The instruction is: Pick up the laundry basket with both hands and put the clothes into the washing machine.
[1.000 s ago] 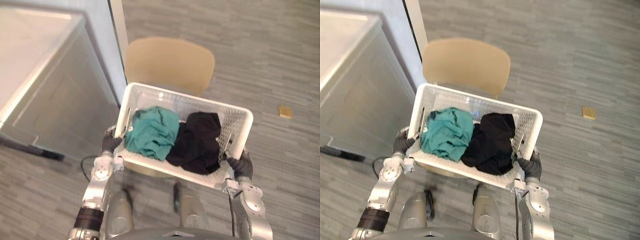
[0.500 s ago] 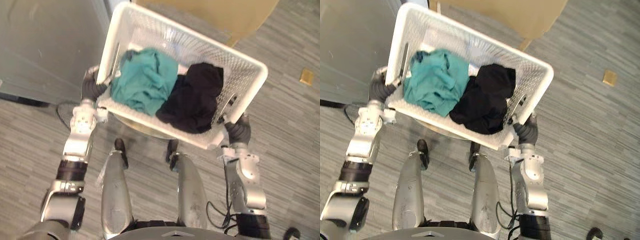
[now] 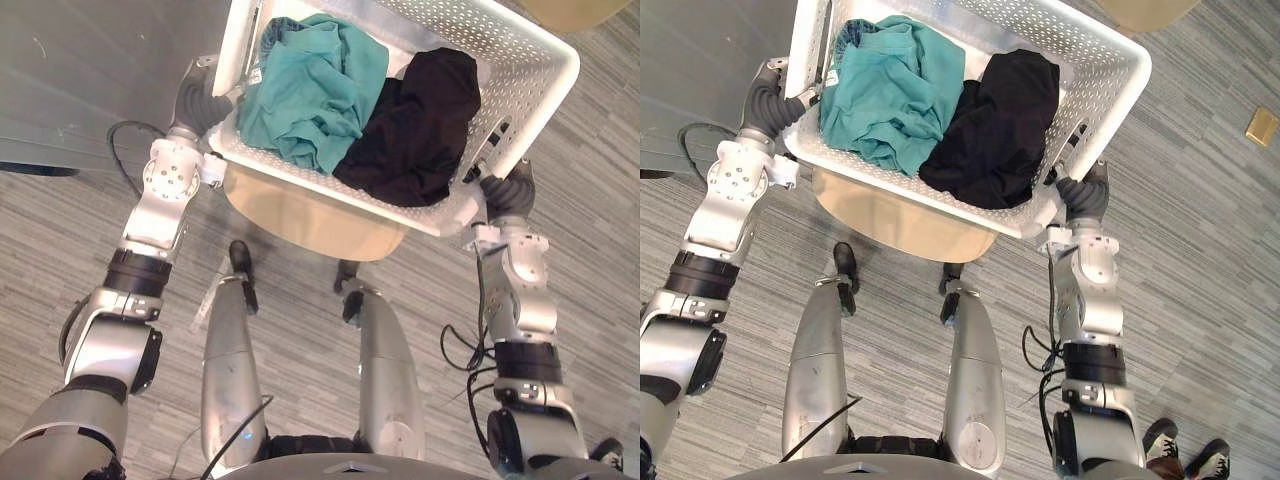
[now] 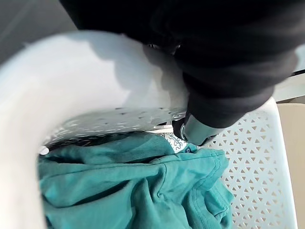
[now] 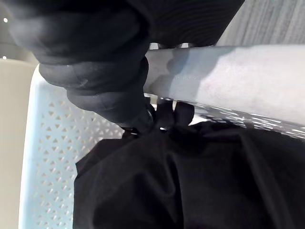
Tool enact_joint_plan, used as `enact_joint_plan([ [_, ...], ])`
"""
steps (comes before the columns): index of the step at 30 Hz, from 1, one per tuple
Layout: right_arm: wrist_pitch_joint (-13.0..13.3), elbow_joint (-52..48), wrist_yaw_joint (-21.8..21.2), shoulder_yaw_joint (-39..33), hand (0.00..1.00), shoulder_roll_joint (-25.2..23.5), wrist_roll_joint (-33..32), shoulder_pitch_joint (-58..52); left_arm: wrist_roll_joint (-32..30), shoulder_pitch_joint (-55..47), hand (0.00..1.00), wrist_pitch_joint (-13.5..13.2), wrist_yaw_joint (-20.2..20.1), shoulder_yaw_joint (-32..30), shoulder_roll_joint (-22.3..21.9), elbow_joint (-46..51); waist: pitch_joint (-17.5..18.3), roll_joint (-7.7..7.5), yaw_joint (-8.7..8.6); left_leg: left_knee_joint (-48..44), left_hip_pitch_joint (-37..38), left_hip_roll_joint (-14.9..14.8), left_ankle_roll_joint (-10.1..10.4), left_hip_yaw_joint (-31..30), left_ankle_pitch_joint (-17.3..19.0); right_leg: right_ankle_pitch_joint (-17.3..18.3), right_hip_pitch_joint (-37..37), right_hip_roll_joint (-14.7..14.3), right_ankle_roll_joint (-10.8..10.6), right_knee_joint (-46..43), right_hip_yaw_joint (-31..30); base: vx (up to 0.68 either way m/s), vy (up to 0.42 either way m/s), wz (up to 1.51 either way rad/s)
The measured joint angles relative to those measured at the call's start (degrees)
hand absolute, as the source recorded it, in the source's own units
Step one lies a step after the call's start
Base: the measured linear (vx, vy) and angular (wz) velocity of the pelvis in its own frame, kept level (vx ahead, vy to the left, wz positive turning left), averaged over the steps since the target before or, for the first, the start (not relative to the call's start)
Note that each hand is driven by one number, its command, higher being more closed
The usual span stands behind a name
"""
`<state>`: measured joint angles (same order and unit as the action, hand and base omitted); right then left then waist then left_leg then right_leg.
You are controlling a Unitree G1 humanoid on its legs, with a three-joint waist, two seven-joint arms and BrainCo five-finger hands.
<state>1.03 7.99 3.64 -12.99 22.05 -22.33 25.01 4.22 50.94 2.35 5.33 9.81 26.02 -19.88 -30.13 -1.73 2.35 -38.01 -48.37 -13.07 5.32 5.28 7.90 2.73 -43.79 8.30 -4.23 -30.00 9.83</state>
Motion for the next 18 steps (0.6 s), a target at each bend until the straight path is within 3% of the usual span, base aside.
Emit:
enact_joint_plan([
  [4, 0.05, 5.34, -0.03, 1.03, 1.0, 2.2, 0.23, 4.74, -2.06, 4.37, 1.0, 0.02, 0.67, 0.73, -0.12, -3.6, 0.0, 0.01, -0.06, -0.13, -0.57, -0.25, -0.01, -0.27, -0.01, -0.62, 0.04, -0.44, -0.05, 0.95, 0.15, 0.01, 0.009, -0.02],
  [5, 0.16, 7.1, -0.24, 1.05, 1.0, 2.24, 0.23, 6.01, -2.65, 5.32, 0.0, 0.08, 0.84, 1.03, -0.12, -4.39, 0.0, 0.01, -0.06, -0.11, -0.56, -0.25, 0.0, -0.26, -0.02, -0.66, 0.06, -0.46, -0.03, 1.0, 0.15, 0.0, 0.0, 0.0],
  [6, 0.36, 8.12, -0.4, 1.04, 1.0, 2.27, 0.22, 6.62, -3.05, 5.59, 0.0, 0.08, 0.88, 1.12, -0.12, -4.54, 0.0, 0.01, -0.06, -0.06, -0.55, -0.24, 0.03, -0.28, -0.09, -0.68, 0.07, -0.47, -0.03, 1.03, 0.16, 0.0, 0.0, 0.0],
  [7, 0.53, 9.9, -0.66, 1.06, 0.0, 2.55, 0.21, 7.46, -3.34, 6.07, 0.0, 0.07, 0.88, 1.42, -0.14, -4.82, 0.0, 0.01, -0.01, 0.1, -0.54, -0.24, 0.06, -0.33, -0.28, -0.72, 0.09, -0.48, -0.01, 1.1, 0.22, 0.0, 0.0, 0.0],
  [18, 1.27, 21.76, -1.99, 0.92, 0.0, 3.31, -1.15, 9.39, -3.32, 15.08, 0.0, -1.2, 4.66, -0.45, 0.59, -7.88, 0.02, 0.05, 0.5, 5.56, 2.2, -0.06, 0.01, -0.51, -3.19, -2.59, 3.14, -0.73, 0.5, 4.96, 1.82, -0.02, -0.013, 0.06],
])
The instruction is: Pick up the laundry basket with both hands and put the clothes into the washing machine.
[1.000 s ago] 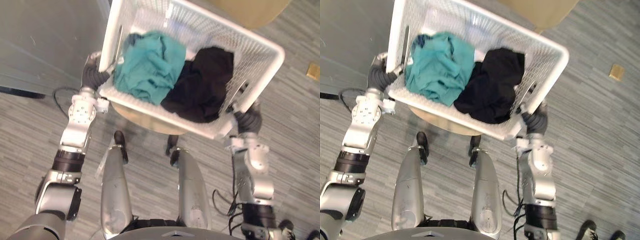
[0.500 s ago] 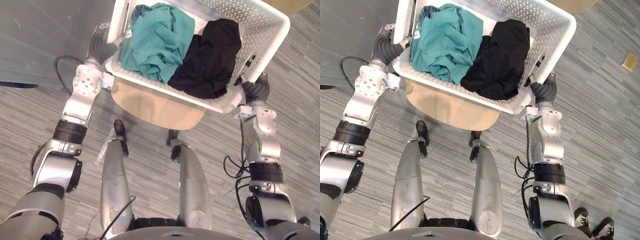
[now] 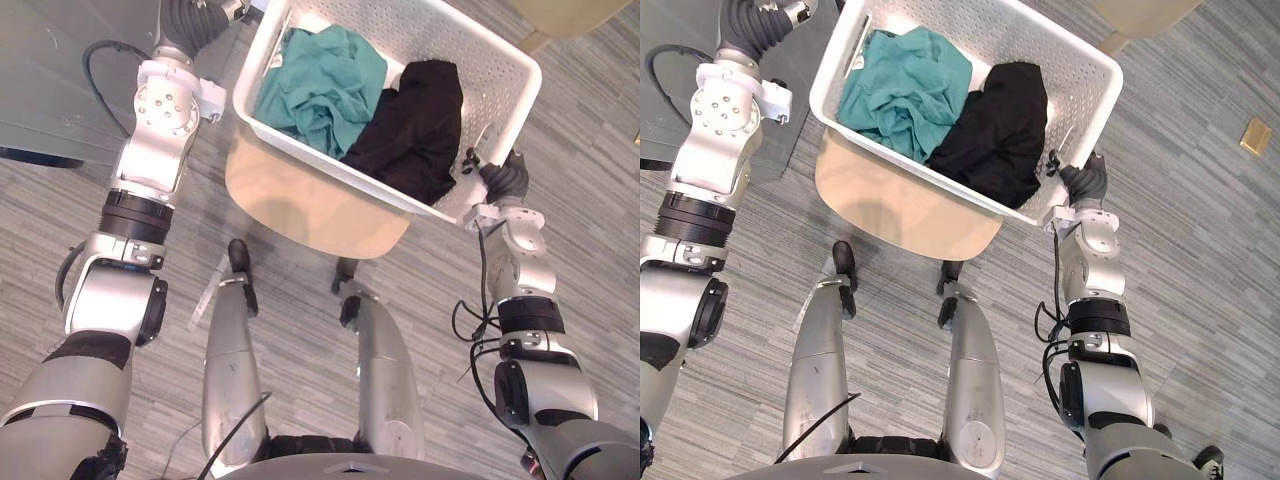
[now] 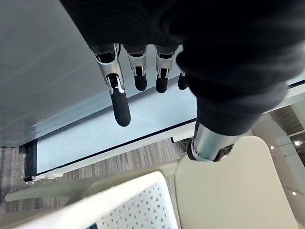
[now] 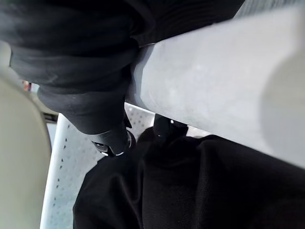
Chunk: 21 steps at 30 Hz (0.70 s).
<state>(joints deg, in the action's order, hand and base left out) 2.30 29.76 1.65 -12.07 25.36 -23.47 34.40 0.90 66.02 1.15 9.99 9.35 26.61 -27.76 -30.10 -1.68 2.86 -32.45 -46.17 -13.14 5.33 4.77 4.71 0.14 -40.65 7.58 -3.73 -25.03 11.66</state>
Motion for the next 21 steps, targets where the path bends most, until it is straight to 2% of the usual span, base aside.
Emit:
enact_joint_plan([
  [6, 0.05, 0.47, -0.34, -0.05, 0.0, -0.01, -2.74, -1.22, -0.06, 0.04, 0.0, 0.0, 0.04, -0.07, 0.22, -0.48, 0.0, 0.0, 0.11, -0.35, 0.35, -0.13, -0.09, 0.49, -0.12, -0.1, 0.71, 0.01, -0.06, 0.37, 0.1, 0.01, 0.0, 0.0],
  [9, 1.28, 0.2, -1.32, 0.17, 0.0, -0.31, -6.24, -3.98, -1.03, 0.03, 0.0, -0.03, 0.65, 0.13, 0.26, -0.34, 0.0, 0.0, 0.6, -0.33, 1.28, -0.28, -0.07, 1.25, -0.14, -0.09, 1.33, 0.06, -0.06, 0.38, -0.06, 0.0, 0.0, 0.0],
  [12, 1.18, -1.56, -2.49, 0.13, 0.0, -1.77, -7.93, -9.07, -2.36, -1.13, 0.0, -0.27, 0.84, 0.32, 0.63, 1.54, 0.0, 0.0, 0.76, -0.07, 3.34, -0.43, 0.01, 1.81, -0.04, 0.08, 3.22, 0.09, -0.04, 0.46, -0.13, 0.0, 0.0, 0.0],
  [18, -0.42, -4.74, -4.47, -0.52, 0.0, -4.19, -9.91, -22.37, -2.87, -11.13, 0.0, -1.32, -1.37, -0.48, 4.1, 6.83, 0.0, -0.01, 0.7, 0.85, 8.26, -0.54, -0.29, 3.56, 1.07, 0.81, 6.9, 0.26, -0.48, 0.2, -1.41, -0.02, -0.011, -0.05],
  [21, -1.49, -6.88, -5.41, -3.91, 0.0, -4.5, -9.89, -29.2, -2.79, -17.53, 0.0, -1.31, -3.3, -3.25, 4.42, 8.92, 0.01, -0.02, 0.59, 1.65, 10.62, -0.51, -0.63, 4.72, 1.29, 0.98, 8.63, 0.57, -0.61, 0.25, -1.77, -0.01, -0.002, -0.01],
])
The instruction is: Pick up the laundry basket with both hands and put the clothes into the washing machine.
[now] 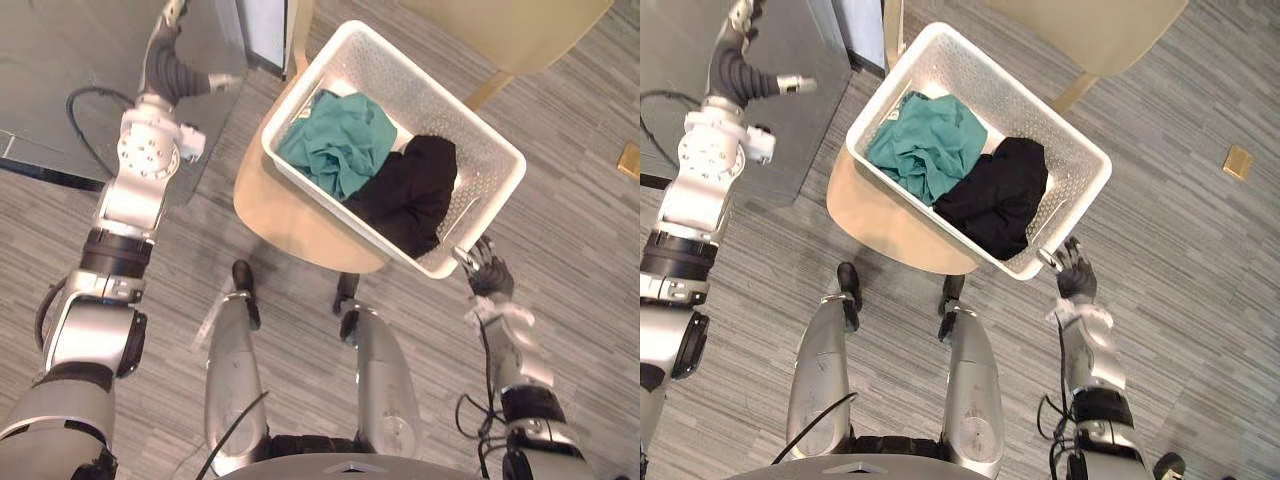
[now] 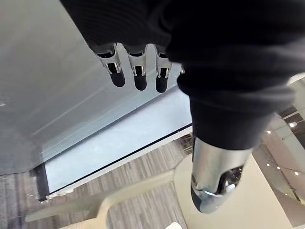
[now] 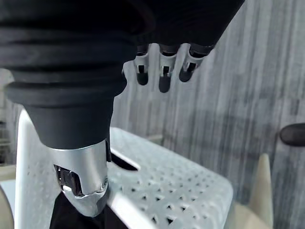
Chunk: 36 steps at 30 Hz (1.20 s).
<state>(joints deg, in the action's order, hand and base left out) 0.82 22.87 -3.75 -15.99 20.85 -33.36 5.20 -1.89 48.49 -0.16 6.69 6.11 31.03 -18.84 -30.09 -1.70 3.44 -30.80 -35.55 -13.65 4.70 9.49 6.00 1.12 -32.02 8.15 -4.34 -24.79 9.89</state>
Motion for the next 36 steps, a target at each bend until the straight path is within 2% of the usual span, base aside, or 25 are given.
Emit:
enact_joint_plan([
  [8, -0.1, -3.76, -2.63, -1.59, 0.0, -0.09, 0.23, -5.68, 0.57, -13.09, 0.0, -0.4, -2.73, -4.45, -0.14, 7.37, 0.02, -0.02, -0.09, 2.05, 4.87, -0.18, -0.08, 2.26, -0.12, 0.87, 3.19, 0.51, -0.05, -0.37, -0.49, 0.0, 0.0, 0.0],
  [10, -0.08, -4.19, -3.35, -1.68, 0.0, -0.08, 1.45, -5.63, 0.64, -14.92, 0.0, -0.41, -3.35, -5.69, -0.33, 8.39, 0.02, -0.02, -0.07, 2.02, 5.51, -0.99, -0.16, 3.46, -0.32, 0.95, 3.68, 0.33, -0.01, -0.33, -0.48, 0.03, -0.036, -0.02],
  [17, 0.0, -3.92, -3.45, -1.68, 0.0, -1.26, 2.29, -5.31, 2.08, -18.13, 0.0, -1.15, -3.34, -7.89, -1.97, 9.46, 0.07, -0.03, 0.26, 2.54, 6.33, -0.84, -0.16, 3.82, -1.12, 0.94, 4.12, 0.33, -0.04, -0.09, -0.74, 0.02, -0.009, 0.0],
  [19, 0.0, -3.75, -3.42, -1.48, 0.0, -3.31, 2.34, -5.35, 3.01, -21.52, 0.0, -1.18, -3.26, -10.01, -4.42, 11.22, 0.1, -0.01, 0.22, 3.39, 7.56, -0.56, -0.14, 3.91, -1.44, 1.25, 4.95, 0.47, -0.18, -0.15, -0.75, 0.05, -0.024, 0.04],
  [22, 0.3, -3.61, -3.28, -0.86, 0.0, -7.81, 6.05, -7.84, 4.95, -30.81, 0.0, -3.42, -3.07, -10.7, -9.68, 15.16, 0.28, 0.04, 0.16, 3.97, 12.32, -0.14, 0.22, 3.43, -1.24, 3.41, 9.31, 0.99, -0.04, -1.53, -0.07, 0.07, -0.043, 0.16],
  [24, 0.48, -3.18, -3.28, -0.86, 0.0, -10.33, 6.89, -10.9, 7.01, -38.12, 0.0, -4.68, -3.09, -11.0, -13.92, 18.6, 1.78, 0.03, 0.43, 3.9, 14.92, 0.07, 0.72, 2.85, -0.46, 5.42, 11.7, 1.33, 0.0, -3.25, 0.46, 0.05, -0.055, 0.18],
  [26, 0.68, 0.43, -3.33, -0.23, 0.0, -12.4, 9.15, -15.29, 11.42, -49.06, 0.0, -5.77, -3.27, -11.11, -20.29, 19.77, 7.7, 0.28, 1.32, 3.88, 17.4, 0.41, 1.32, 2.25, 0.84, 8.07, 13.86, 1.52, -0.04, -4.81, 1.06, 0.1, -0.096, 0.18],
  [27, 0.68, 1.09, -3.31, 0.16, 0.0, -12.8, 9.14, -16.39, 12.2, -51.55, 0.0, -5.83, -3.26, -11.06, -21.63, 19.98, 8.55, 0.59, 1.26, 3.92, 18.41, 0.55, 1.53, 1.52, 1.14, 8.81, 15.24, 1.61, -0.11, -4.88, 1.78, 0.12, -0.095, 0.44],
  [28, 0.81, 2.32, -3.31, 0.19, 0.0, -14.09, 10.06, -18.38, 13.79, -55.41, 0.0, -6.1, -3.39, -10.9, -23.88, 19.93, 9.58, 1.18, 1.19, 4.52, 20.47, 1.05, 1.82, -0.13, 1.29, 9.98, 18.52, 1.74, -0.13, -4.71, 3.23, 0.06, -0.123, 0.72],
  [30, 1.09, 6.29, -2.86, 0.24, 0.0, -16.0, 12.56, -19.64, 16.22, -58.83, 0.0, -6.21, -3.85, -10.32, -26.17, 18.6, 12.45, 1.08, 1.52, 9.16, 22.02, 2.66, 2.03, -2.93, -1.37, 10.88, 21.37, 2.77, 0.16, -3.83, 6.73, 0.02, -0.142, 1.0],
  [31, 1.17, 7.63, -2.02, 0.33, 0.0, -16.97, 13.03, -21.31, 16.9, -59.71, 0.0, -6.19, -3.9, -9.94, -27.68, 17.95, 14.4, 0.99, 1.47, 13.91, 22.16, 3.98, 2.15, -5.51, -4.5, 11.0, 22.15, 3.64, 0.37, -3.1, 10.11, 0.02, -0.159, 1.32],
  [32, 1.2, 8.54, -0.63, 0.35, 0.0, -17.9, 12.96, -21.46, 17.32, -60.03, 0.0, -6.06, -4.3, -9.67, -28.93, 17.72, 15.55, 1.15, 1.61, 19.1, 22.71, 3.96, 1.08, -5.73, -6.29, 10.6, 22.8, 4.13, 1.09, -2.33, 13.59, 0.01, -0.153, 1.36],
  [33, 1.2, 9.14, -0.19, 0.38, 0.0, -18.31, 12.97, -21.3, 17.56, -59.95, 0.0, -5.96, -4.46, -9.67, -29.38, 17.42, 16.01, 1.38, 1.55, 21.07, 22.86, 3.42, 0.46, -4.5, -6.33, 10.24, 23.53, 4.11, 1.47, -1.35, 15.64, -0.01, -0.112, 1.34],
  [34, 1.19, 9.95, 0.68, 1.42, 0.0, -18.63, 12.99, -21.28, 18.0, -59.32, 0.0, -5.95, -4.66, -9.25, -29.57, 16.13, 16.52, 1.63, 1.08, 23.42, 23.15, 2.02, -2.48, -1.04, -4.96, 9.41, 25.1, 4.41, 2.17, 1.12, 19.12, -0.04, -0.072, 1.42],
  [35, 1.17, 10.86, 0.7, 2.73, 0.0, -19.27, 13.97, -21.12, 18.07, -57.87, 0.0, -5.88, -5.34, -7.97, -29.31, 13.81, 16.46, 1.3, 1.14, 20.24, 22.13, 0.22, -3.28, 5.77, -4.48, 8.88, 26.31, 5.56, 2.69, 2.58, 22.77, -0.06, -0.064, 1.73],
  [36, 1.14, 11.96, 0.61, 3.34, 0.0, -19.26, 16.07, -21.09, 17.91, -57.05, 0.0, -5.45, -6.09, -6.0, -29.28, 11.76, 16.69, 1.62, 0.78, 13.15, 21.46, -1.83, -4.24, 11.94, -3.92, 8.86, 27.44, 6.63, 2.81, 2.99, 26.3, -0.09, -0.066, 1.46],
])
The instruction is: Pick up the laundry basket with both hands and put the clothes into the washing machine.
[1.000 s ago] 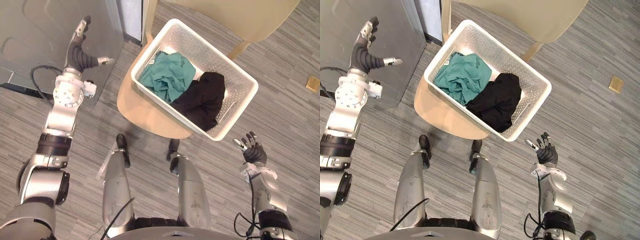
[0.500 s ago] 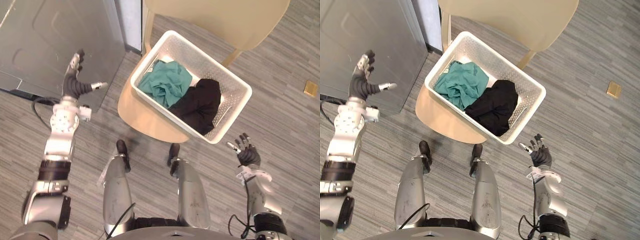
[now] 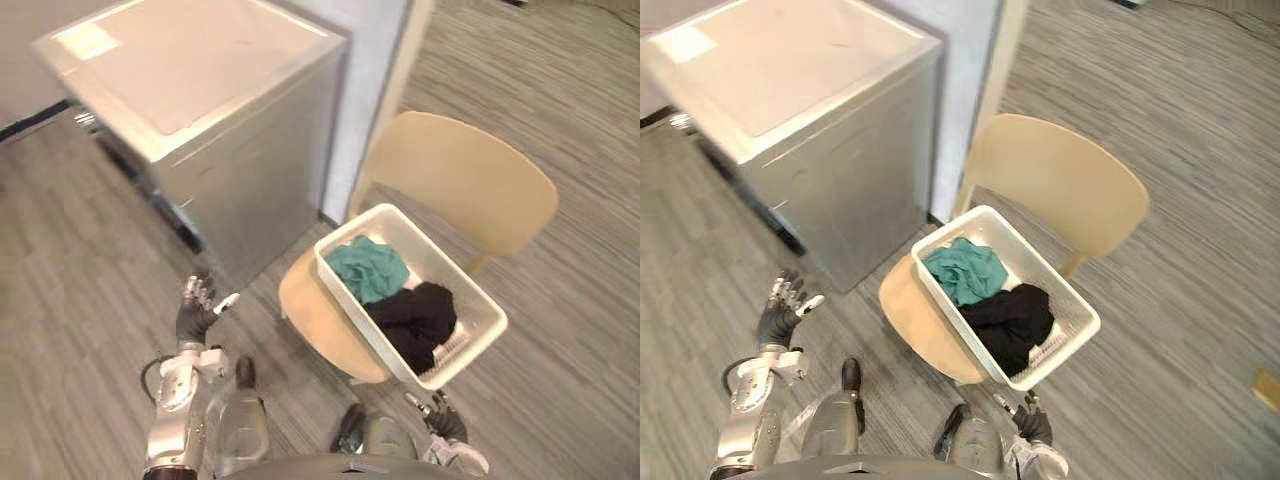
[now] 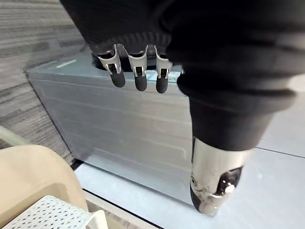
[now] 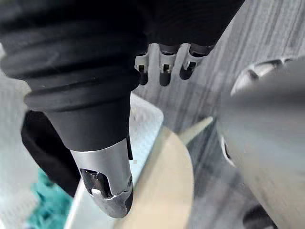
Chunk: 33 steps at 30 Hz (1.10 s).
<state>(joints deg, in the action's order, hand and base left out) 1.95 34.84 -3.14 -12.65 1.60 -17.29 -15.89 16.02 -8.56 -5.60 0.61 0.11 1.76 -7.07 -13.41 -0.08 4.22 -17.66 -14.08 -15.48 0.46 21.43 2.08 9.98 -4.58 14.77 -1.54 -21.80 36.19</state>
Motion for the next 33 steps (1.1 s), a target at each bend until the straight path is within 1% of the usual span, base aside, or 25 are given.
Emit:
enact_joint_plan([
  [2, -0.72, 2.15, -0.04, -0.17, 0.0, 0.04, 1.67, 0.1, -0.68, -0.14, 0.0, 0.3, -1.39, 3.04, -0.06, -2.49, 1.58, 0.11, -0.85, -10.01, 1.36, -2.96, -2.27, 7.86, 2.67, -0.66, 1.52, 1.0, -0.31, 1.09, 4.61, -0.07, -0.034, 1.29],
  [3, -1.13, 2.86, 0.0, -0.83, 0.0, 0.43, 1.9, 0.26, -1.27, 0.12, 0.0, 0.55, -2.37, 4.9, -0.09, -4.18, 2.98, 0.81, -1.46, -14.36, 3.51, -5.25, -2.26, 12.01, 5.05, -1.61, 2.81, 1.15, -0.48, 2.25, 7.54, -0.04, 0.044, 1.03],
  [4, -1.14, 3.0, 0.0, -0.82, 0.0, 0.5, 1.99, 0.25, -1.37, 0.18, 0.0, 0.55, -2.52, 5.12, -0.12, -4.4, 3.18, 0.93, -1.57, -14.67, 3.85, -5.5, -2.19, 12.43, 5.4, -1.8, 3.0, 1.19, -0.57, 2.35, 8.01, -0.02, 0.125, 1.42],
  [5, -1.08, 3.94, -0.02, -0.77, 0.0, 0.9, 3.37, 0.34, -1.73, 1.54, 0.0, 0.58, -3.51, 6.82, -0.21, -6.76, 4.67, 1.45, -2.41, -14.7, 6.48, -7.22, -1.03, 15.97, 7.08, -2.85, 4.52, 2.42, -1.23, 2.57, 12.82, -0.03, 0.197, 1.59],
  [6, -1.15, 3.88, 0.0, -0.68, 0.0, 0.94, 4.48, 0.79, -1.9, 2.91, 0.0, 0.6, -3.61, 7.48, -0.27, -8.4, 5.06, 1.52, -2.58, -13.35, 6.68, -6.97, 0.17, 18.95, 8.08, -3.71, 5.21, 3.82, -1.94, 2.27, 15.97, -0.04, 0.237, 1.77],
  [8, -1.86, 3.23, 0.05, 0.91, 0.0, 0.56, 5.54, 1.04, -2.55, 4.68, 0.0, 0.58, -3.37, 7.99, 0.59, -9.77, 5.41, 1.47, -2.7, -12.75, 5.79, -5.53, -0.39, 21.88, 9.39, -5.85, 6.96, 4.51, -2.64, 3.04, 19.74, -0.02, 0.321, 1.3],
  [9, -2.25, 1.89, 0.08, 1.75, 0.0, -0.57, 5.86, 1.03, -2.83, 4.95, 0.0, 0.58, -2.99, 8.62, 1.4, -10.47, 5.9, 0.66, -3.02, -9.65, 4.85, -2.68, -0.39, 20.44, 9.41, -8.21, 6.94, 5.26, -1.52, 4.0, 20.87, -0.03, 0.451, 1.42],
  [10, -2.16, 0.01, 0.2, 1.8, 0.0, -1.83, 5.97, 1.05, -3.06, 5.01, 0.0, 0.57, -2.44, 9.55, 2.77, -11.33, 6.13, 0.36, -3.02, -6.71, 3.77, 0.52, -0.7, 18.47, 9.22, -10.19, 5.98, 6.0, -0.32, 4.73, 18.95, -0.03, 0.396, 1.19],
  [11, -2.11, -0.42, 0.31, 1.89, 0.0, -2.23, 5.74, 1.32, -3.61, 5.17, 0.0, 0.57, -2.04, 9.67, 3.07, -12.1, 6.14, 0.35, -3.13, -6.19, 2.69, 1.69, -1.26, 17.31, 9.01, -9.71, 5.2, 5.92, 0.16, 5.35, 15.92, -0.07, 0.357, 1.03],
  [14, -2.27, -1.33, 1.8, 1.82, 0.0, -3.28, 3.96, 3.83, -4.3, 5.41, 0.0, 0.61, -0.44, 11.57, 3.33, -15.06, 5.9, 0.09, -4.27, -4.14, 0.38, 7.59, -4.28, 11.31, 8.85, -0.72, 1.29, 3.03, 2.09, 4.45, -2.63, -0.08, 0.207, 1.12],
  [15, -2.22, -5.13, 2.68, 1.81, 0.0, -3.51, 3.31, 3.01, -5.38, 5.54, 0.0, 0.59, -0.27, 13.79, 3.17, -15.18, 5.68, 0.45, -5.78, -2.4, 0.45, 10.74, -5.62, 7.72, 8.23, 3.54, -1.17, 0.45, 5.28, 0.7, -13.4, -0.05, 0.079, 1.38],
  [16, -2.13, -7.52, 3.04, 1.8, 0.0, -3.53, 2.94, 2.38, -5.87, 5.83, 0.0, 0.53, -0.14, 15.07, 3.01, -15.33, 5.17, 1.24, -6.95, -1.39, 0.66, 12.3, -6.2, 5.39, 7.74, 5.49, -2.4, -1.54, 5.63, -1.51, -20.0, -0.05, 0.062, 1.95],
  [17, -1.9, -11.68, 3.71, 1.74, 0.0, -3.48, 2.9, 1.28, -6.29, 6.55, 0.0, 0.33, 0.11, 16.87, 2.59, -16.26, 3.78, 2.2, -8.97, 0.73, 2.15, 14.96, -6.52, 1.89, 7.25, 7.95, -4.79, -5.97, 3.69, -5.79, -30.75, -0.03, 0.026, 1.82],
  [18, -1.5, -14.13, 4.38, 1.76, 0.0, -3.55, 2.91, 0.55, -6.76, 6.63, 0.0, 0.33, 0.39, 18.05, 2.5, -16.73, 2.83, 2.48, -9.82, 1.91, 3.73, 16.35, -6.62, 0.08, 6.71, 8.59, -6.0, -8.19, 2.26, -8.06, -35.34, -0.01, 0.014, 1.79],
  [20, 0.38, -16.76, 6.18, 1.81, 0.0, -3.38, 2.91, -0.05, -8.17, 5.95, 0.0, 0.16, 0.58, 18.7, 2.61, -16.77, 2.15, 1.72, -10.64, 3.39, 5.37, 18.37, -6.65, -1.84, 6.21, 7.03, -9.46, -9.82, 0.79, -7.73, -36.55, 0.03, -0.029, 1.3],
  [22, 1.64, -16.92, 7.67, 1.62, 0.0, -3.25, 2.91, 1.65, -8.92, 5.81, 0.0, -0.03, 0.82, 18.5, 2.8, -17.76, 1.9, 0.48, -11.32, 8.65, 7.59, 20.99, -6.33, -3.43, 6.03, 2.63, -11.49, -9.71, 0.68, -4.3, -35.25, 0.11, -0.038, 1.06],
  [23, 2.43, -17.79, 8.95, 0.2, 0.0, -3.2, 2.97, 1.46, -9.26, 6.18, 0.0, -0.02, 1.42, 18.65, 2.22, -18.41, 2.33, 1.37, -12.74, 2.51, 7.69, 20.94, -4.89, -4.34, 6.38, 2.71, -11.4, -8.23, 0.92, -4.02, -32.12, 0.2, -0.02, 0.72],
  [24, 3.18, -18.45, 9.66, -0.97, 0.0, -3.06, 3.08, 2.29, -9.71, 6.34, 0.0, -0.16, 1.8, 18.79, 1.72, -18.37, 1.69, 1.97, -11.91, 5.17, 10.04, 20.59, -6.77, -5.84, 8.87, 1.44, -12.49, -7.83, -1.8, -6.75, -30.57, 0.22, -0.006, 0.3],
  [25, 3.11, -18.76, 10.33, -2.04, 0.0, -3.34, 3.1, 4.33, -10.26, 7.36, 0.0, 0.22, 2.46, 17.9, 1.63, -19.02, -0.04, 1.84, -11.55, 7.24, 11.79, 19.97, -6.68, -5.65, 8.49, 3.8, -15.02, -7.15, -0.53, -10.3, -28.43, 0.18, -0.038, -0.25],
  [26, 3.11, -18.98, 11.34, -2.49, 0.0, -3.29, 3.18, 4.95, -10.74, 7.59, 0.0, 0.22, 2.79, 17.95, 1.77, -19.05, -0.41, 2.31, -12.02, 7.79, 12.39, 19.01, -5.99, -5.55, 8.76, 3.97, -16.01, -7.36, 0.37, -8.77, -25.78, 0.21, -0.041, -0.15],
  [28, 3.39, -20.53, 12.74, -3.7, 0.0, -3.46, 3.21, 3.82, -11.34, 8.23, 0.0, 0.07, 2.83, 18.05, 1.51, -20.84, -0.14, 1.76, -12.25, 7.88, 14.44, 18.27, -3.38, -5.84, 10.26, 0.43, -15.49, -7.6, 1.28, -2.52, -23.39, 0.26, -0.094, 0.11],
  [29, 3.4, -21.94, 13.75, -4.17, 0.0, -3.4, 3.19, 2.42, -12.2, 8.3, 0.0, 0.1, 2.83, 18.2, 0.94, -22.94, 0.23, 1.29, -12.71, 7.45, 16.84, 18.15, -2.23, -6.01, 11.58, -3.29, -14.07, -7.01, 1.5, -2.2, -22.78, 0.33, -0.138, 0.11],
  [30, 3.35, -23.26, 13.92, -4.34, 0.0, -3.34, 3.12, 1.5, -12.89, 8.19, 0.0, 0.27, 2.88, 18.22, 0.31, -23.73, 0.33, 1.75, -13.17, 6.41, 17.87, 17.41, -1.12, -6.09, 12.29, -4.16, -12.69, -7.15, 1.42, -2.33, -22.44, 0.48, -0.152, 0.18],
  [31, 3.34, -26.19, 14.38, -4.23, 0.0, -3.46, 3.05, -0.11, -12.97, 7.58, 0.0, 0.33, 2.94, 17.71, -0.65, -23.73, 0.97, 3.28, -14.01, 1.51, 17.1, 15.07, 0.65, -5.54, 13.28, -2.87, -10.47, -8.33, 1.97, -1.78, -20.3, 0.49, -0.169, 0.18],
  [33, 3.36, -30.52, 14.71, -3.4, 0.0, -3.68, 2.98, -1.9, -12.97, 7.37, 0.0, 0.39, 3.04, 15.77, -1.93, -23.07, 0.75, 3.42, -14.76, -18.06, 10.97, 10.09, 1.84, -3.48, 11.57, -2.0, -6.87, -9.5, 3.12, -1.57, -19.27, 0.46, -0.17, -0.11],
])
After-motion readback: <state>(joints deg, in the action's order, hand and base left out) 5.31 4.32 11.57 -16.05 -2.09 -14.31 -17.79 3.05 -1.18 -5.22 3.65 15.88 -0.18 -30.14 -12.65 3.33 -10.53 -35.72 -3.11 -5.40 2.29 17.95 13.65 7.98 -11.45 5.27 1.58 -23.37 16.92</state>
